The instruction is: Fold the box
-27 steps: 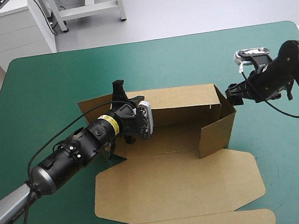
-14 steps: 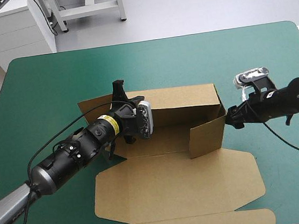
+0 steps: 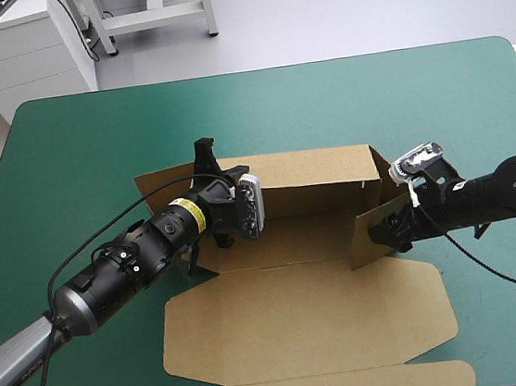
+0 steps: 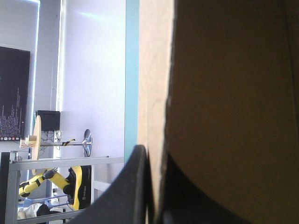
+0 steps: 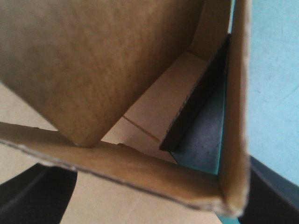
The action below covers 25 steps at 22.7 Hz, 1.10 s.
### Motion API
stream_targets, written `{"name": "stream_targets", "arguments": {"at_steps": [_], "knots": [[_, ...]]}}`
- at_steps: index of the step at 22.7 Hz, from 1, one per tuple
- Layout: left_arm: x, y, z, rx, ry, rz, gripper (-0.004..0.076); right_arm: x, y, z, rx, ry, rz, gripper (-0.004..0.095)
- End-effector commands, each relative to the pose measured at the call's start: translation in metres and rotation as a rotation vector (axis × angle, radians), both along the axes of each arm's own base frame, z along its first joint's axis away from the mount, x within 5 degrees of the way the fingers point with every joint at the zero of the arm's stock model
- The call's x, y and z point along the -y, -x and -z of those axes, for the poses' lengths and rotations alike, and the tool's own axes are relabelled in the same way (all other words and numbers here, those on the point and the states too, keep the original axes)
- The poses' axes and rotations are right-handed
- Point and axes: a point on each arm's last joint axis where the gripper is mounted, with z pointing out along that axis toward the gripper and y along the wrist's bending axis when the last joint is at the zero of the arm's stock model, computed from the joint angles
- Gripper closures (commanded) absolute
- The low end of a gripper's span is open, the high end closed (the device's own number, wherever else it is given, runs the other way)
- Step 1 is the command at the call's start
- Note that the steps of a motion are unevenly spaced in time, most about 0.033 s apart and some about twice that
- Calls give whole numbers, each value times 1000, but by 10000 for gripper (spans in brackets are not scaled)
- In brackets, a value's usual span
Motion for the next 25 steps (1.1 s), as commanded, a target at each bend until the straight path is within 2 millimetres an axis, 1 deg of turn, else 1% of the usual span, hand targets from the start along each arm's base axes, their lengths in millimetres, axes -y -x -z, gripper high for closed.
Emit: {"name": "stream_targets", "arguments": {"at_steps": [1, 5, 7, 8, 10, 14, 16, 17, 18, 20, 21, 23, 25], "knots": [[1, 3, -7, -26, 52, -16, 731, -4, -4, -21, 137, -95, 14, 113], [1, 3, -7, -38, 65, -23, 731, -12, -12, -23, 200, -128, 24, 114], [1, 3, -7, -39, 67, -25, 731, -22, -16, -20, 216, -114, 9, 157], [1, 3, -7, -41, 68, -26, 731, -28, -18, -19, 237, -110, 7, 205], [0, 3, -6, -46, 65, -30, 731, -34, -19, -18, 249, -109, 0, 225], [-2, 3, -3, -76, 36, -51, 731, -36, -20, -20, 267, -111, 20, 226], [-3, 4, -2, -85, 26, -57, 731, -34, -23, -21, 289, -106, 55, 292], [-3, 4, -2, -83, 35, -56, 731, -34, -24, -21, 301, -104, 68, 392], [-2, 4, -3, -81, 40, -54, 731, -33, -25, -22, 306, -103, 73, 439], [-2, 3, -4, -81, 59, -54, 731, -33, -25, -21, 309, -92, 68, 652], [-1, 3, -4, -80, 64, -53, 731, -33, -24, -21, 302, -90, 60, 812], [-1, 3, -4, -74, 63, -50, 731, -34, -23, -20, 294, -91, 52, 923], [-1, 3, -4, -74, 63, -50, 731, -34, -23, -20, 295, -90, 51, 927]]}}
